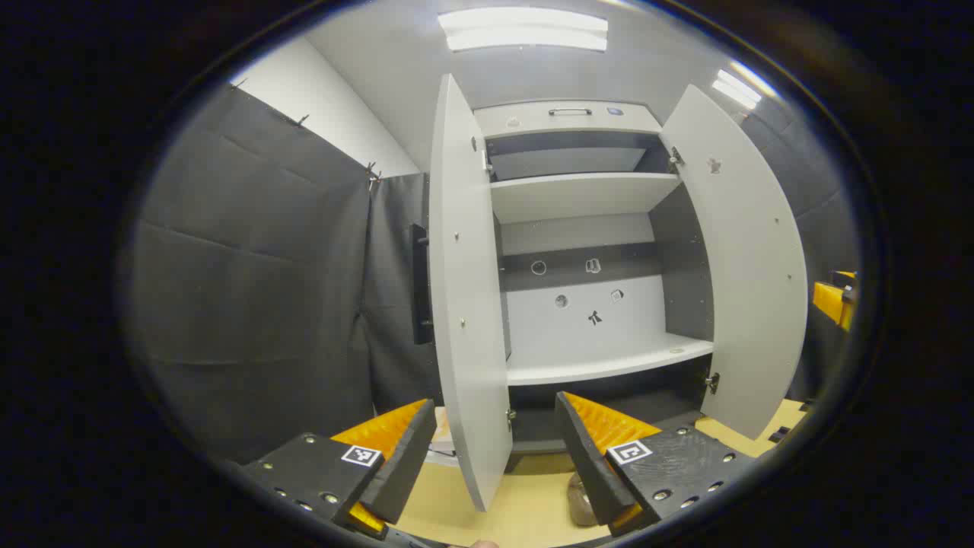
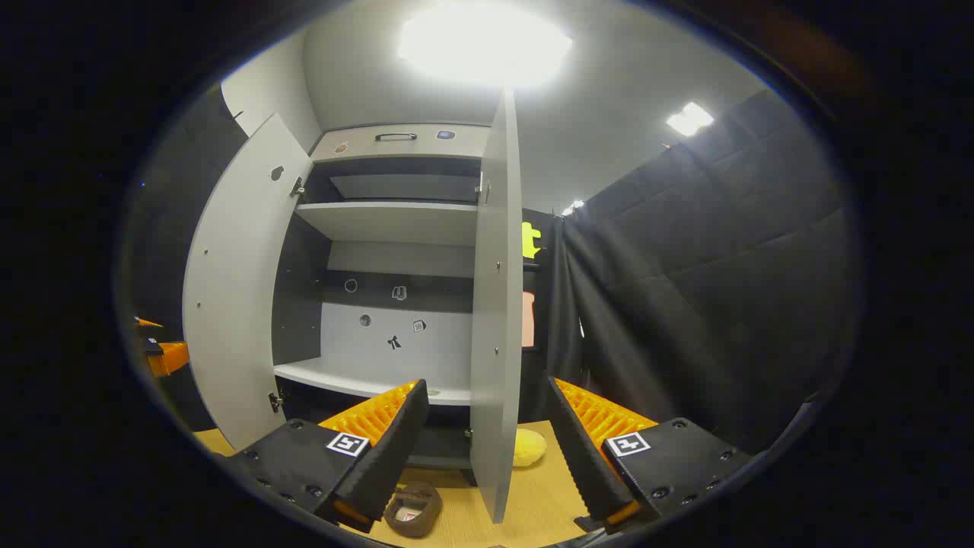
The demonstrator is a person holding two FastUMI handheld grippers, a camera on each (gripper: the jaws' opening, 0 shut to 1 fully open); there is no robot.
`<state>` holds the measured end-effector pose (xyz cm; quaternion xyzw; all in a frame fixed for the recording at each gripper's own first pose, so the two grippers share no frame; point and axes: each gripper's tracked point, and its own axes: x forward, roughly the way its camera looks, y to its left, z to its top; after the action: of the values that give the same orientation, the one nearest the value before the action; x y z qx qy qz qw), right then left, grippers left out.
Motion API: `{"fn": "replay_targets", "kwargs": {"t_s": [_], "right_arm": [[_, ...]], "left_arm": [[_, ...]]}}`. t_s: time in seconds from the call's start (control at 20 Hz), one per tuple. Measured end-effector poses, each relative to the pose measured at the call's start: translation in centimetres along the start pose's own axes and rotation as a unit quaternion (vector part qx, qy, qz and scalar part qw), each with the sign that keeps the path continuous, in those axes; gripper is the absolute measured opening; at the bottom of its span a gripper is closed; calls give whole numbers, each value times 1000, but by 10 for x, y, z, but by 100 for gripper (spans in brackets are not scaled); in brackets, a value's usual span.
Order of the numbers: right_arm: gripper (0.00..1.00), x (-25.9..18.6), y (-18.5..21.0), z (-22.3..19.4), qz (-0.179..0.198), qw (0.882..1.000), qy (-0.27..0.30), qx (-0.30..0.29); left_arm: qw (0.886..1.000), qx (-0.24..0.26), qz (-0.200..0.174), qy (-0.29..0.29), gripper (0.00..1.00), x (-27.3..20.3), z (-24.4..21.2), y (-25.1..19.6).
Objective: Grab one shoe with the right hand and put it into the shoe cabinet, grab the other shoe with the left hand and put it into the shoe cabinet; then close the right door with the right hand and the left door with the left hand.
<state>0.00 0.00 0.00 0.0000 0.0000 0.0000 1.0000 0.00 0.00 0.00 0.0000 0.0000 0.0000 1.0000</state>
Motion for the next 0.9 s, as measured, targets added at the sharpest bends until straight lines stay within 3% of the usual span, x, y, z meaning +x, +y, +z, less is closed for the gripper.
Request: {"fn": "replay_targets", "kwargs": {"t_s": [0.35, 0.45, 0.9], "right_arm": [[98, -3, 3, -2, 1, 1000, 0, 4], [98, -3, 4, -2, 1, 1000, 2, 7], [98, -8, 15, -1, 10, 1000, 6, 18]], "left_arm": [[1000, 10, 1, -10, 84, -4, 8, 3], [1000, 9, -1, -11, 99, -4, 8, 4], [1000, 9, -11, -11, 99, -6, 12, 5]]}}
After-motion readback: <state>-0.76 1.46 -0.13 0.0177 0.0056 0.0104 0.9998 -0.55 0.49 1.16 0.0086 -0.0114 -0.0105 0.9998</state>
